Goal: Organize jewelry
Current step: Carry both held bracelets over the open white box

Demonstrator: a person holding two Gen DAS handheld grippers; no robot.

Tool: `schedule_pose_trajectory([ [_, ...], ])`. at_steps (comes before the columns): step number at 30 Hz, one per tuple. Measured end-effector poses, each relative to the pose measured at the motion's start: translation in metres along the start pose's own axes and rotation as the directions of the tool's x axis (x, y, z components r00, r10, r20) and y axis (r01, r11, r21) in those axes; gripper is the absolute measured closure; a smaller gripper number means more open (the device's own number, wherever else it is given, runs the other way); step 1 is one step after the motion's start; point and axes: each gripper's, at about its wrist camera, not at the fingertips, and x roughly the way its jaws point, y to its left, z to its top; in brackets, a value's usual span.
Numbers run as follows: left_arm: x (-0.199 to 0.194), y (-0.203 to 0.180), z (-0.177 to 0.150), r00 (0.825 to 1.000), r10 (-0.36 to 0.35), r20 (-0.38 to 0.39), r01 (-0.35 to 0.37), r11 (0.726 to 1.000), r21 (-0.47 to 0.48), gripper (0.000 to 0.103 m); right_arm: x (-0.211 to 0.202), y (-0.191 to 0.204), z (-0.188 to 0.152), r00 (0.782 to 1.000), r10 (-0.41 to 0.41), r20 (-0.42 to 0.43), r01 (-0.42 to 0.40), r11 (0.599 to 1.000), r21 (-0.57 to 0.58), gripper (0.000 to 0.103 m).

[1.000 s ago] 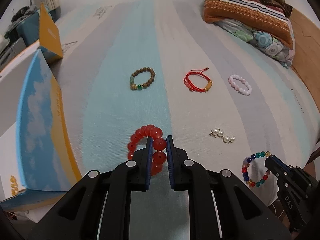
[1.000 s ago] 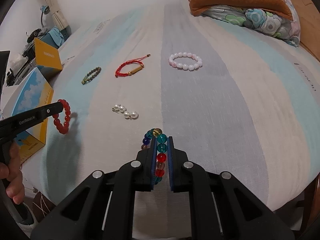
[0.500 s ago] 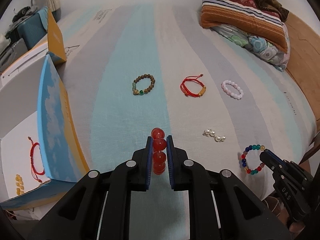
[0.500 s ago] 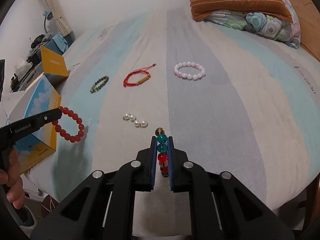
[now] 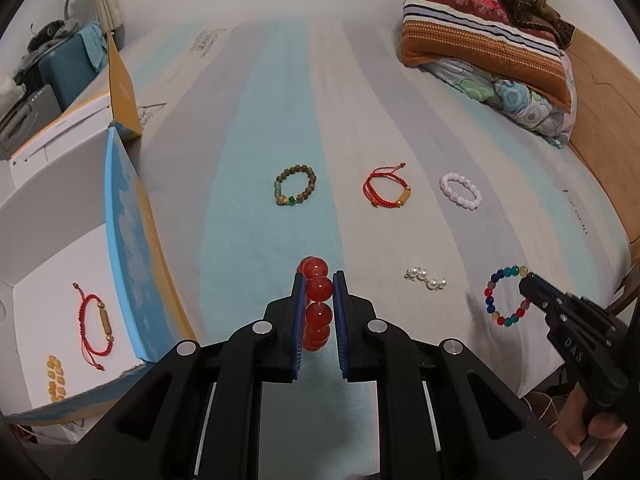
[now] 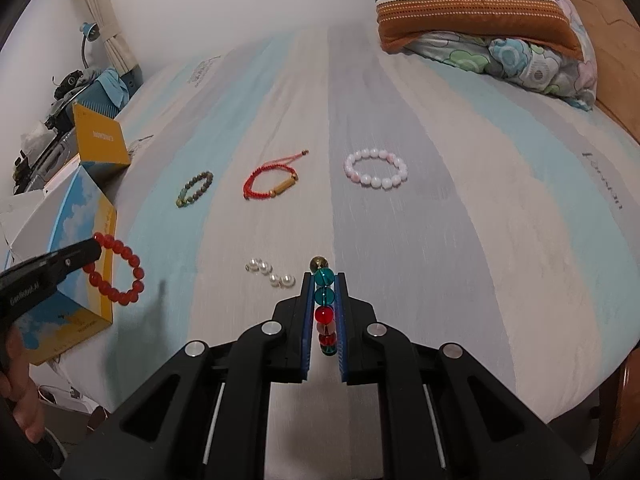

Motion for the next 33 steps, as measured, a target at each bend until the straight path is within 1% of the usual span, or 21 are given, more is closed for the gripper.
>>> schedule_pose_trajectory([
  [4,-0.002,0.002,0.006,1.000,-0.007,0.009,0.007,1.000,0.010,0.090,-0.001,0.008,0.014,1.000,-0.006,0.007,0.006,1.000,-0.012,0.094],
  [7,0.002,0.005,0.012,1.000,-0.011,-0.005,0.011,1.000,0.009,0.090,0.000,0.016,0.025,1.000,-0.008,0.011,0.008,1.000,-0.021,0.094],
  [10,0.003,0.009,0.018,1.000,-0.024,-0.015,0.024,1.000,0.003,0.090,0.001,0.025,0.036,1.000,-0.005,0.013,0.005,1.000,-0.029,0.094],
  [15,-0.003,0.016,0.026,1.000,-0.030,-0.007,0.030,1.000,-0.003,0.090,-0.001,0.043,0.054,1.000,0.008,0.020,-0.008,0.999,-0.046,0.094],
  [23,-0.031,0.033,0.039,0.999,-0.032,0.035,0.032,0.999,-0.013,0.090,-0.003,0.074,0.076,0.999,0.029,0.024,-0.027,0.997,-0.070,0.094],
  [33,-0.071,0.074,0.047,0.996,0.003,0.090,0.001,0.999,-0.048,0.090,-0.017,0.135,0.091,0.996,0.071,0.046,-0.064,0.989,-0.134,0.094],
])
